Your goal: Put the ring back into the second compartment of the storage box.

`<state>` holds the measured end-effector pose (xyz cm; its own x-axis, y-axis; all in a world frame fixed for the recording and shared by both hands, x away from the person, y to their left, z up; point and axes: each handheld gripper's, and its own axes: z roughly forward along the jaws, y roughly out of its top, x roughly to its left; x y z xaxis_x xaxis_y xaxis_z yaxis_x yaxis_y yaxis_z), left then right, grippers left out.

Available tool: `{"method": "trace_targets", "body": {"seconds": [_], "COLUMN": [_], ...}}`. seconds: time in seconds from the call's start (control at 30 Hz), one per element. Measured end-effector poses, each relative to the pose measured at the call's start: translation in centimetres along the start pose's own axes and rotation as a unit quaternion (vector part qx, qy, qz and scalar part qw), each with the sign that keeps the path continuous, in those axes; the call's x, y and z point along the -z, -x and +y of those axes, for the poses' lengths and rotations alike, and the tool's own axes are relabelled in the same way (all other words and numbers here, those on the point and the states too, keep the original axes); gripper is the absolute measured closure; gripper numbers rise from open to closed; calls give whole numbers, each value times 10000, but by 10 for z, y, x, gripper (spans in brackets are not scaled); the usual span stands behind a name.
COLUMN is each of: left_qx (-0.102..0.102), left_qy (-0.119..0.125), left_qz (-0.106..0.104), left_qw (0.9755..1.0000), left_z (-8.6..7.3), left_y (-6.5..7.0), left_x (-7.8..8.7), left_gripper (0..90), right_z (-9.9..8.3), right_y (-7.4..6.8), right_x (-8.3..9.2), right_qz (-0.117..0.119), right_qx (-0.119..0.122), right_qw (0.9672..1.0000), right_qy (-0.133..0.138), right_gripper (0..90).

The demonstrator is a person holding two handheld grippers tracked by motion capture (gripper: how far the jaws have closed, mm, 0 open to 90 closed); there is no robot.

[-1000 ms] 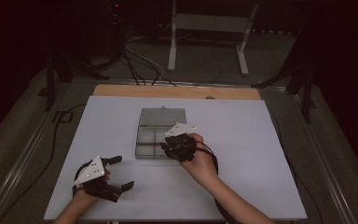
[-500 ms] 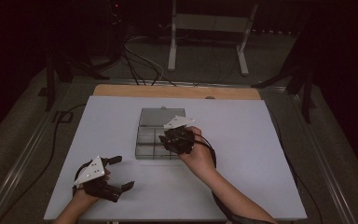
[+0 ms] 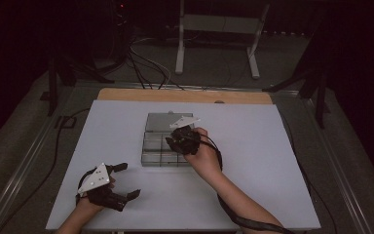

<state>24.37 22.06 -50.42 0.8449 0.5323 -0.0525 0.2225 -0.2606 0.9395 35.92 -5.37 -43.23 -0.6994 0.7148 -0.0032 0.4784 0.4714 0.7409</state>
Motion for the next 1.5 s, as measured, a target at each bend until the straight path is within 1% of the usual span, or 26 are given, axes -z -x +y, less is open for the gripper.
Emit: {"method": "trace_targets", "body": {"seconds": [0.1,0.33,0.63,0.83,1.0,1.2,1.27,1.33,1.43,1.5], "left_qx": [-11,-2,-3,-2,0,-4,-9,-7,-2,-8], "left_qy": [-10,-4,-19,-11,-13,-10,-12,-12,-11,-16], "left_qz": [6,-10,1,-4,-7,-5,-2,-3,-9,-8], "left_qw": [10000,10000,10000,10000,10000,10000,10000,10000,10000,10000], "left_z": [0,0,0,0,0,0,0,0,0,0], "left_y": [0,0,0,0,0,0,0,0,0,0], "left_x": [0,0,-1,-1,0,0,0,0,0,0], "left_gripper": [9,9,9,9,9,9,9,9,9,9], "right_z": [0,0,-4,-6,-7,-9,-10,-11,-11,-11], "right_y": [2,9,16,18,18,20,21,22,22,22], "right_x": [-4,-17,-30,-38,-44,-53,-56,-59,-62,-64], "right_qz": [-16,-61,-99,-95,-123,-118,-78,-77,-84,-62], "right_qx": [-9,-139,-188,-232,-195,-238,-291,-283,-261,-311], "right_qw": [10000,9998,9993,9990,9987,9982,9978,9976,9975,9973], "right_qy": [-23,-134,-295,-372,-449,-538,-582,-629,-654,-660], "right_gripper": [716,716,716,716,715,715,715,715,714,713]}}
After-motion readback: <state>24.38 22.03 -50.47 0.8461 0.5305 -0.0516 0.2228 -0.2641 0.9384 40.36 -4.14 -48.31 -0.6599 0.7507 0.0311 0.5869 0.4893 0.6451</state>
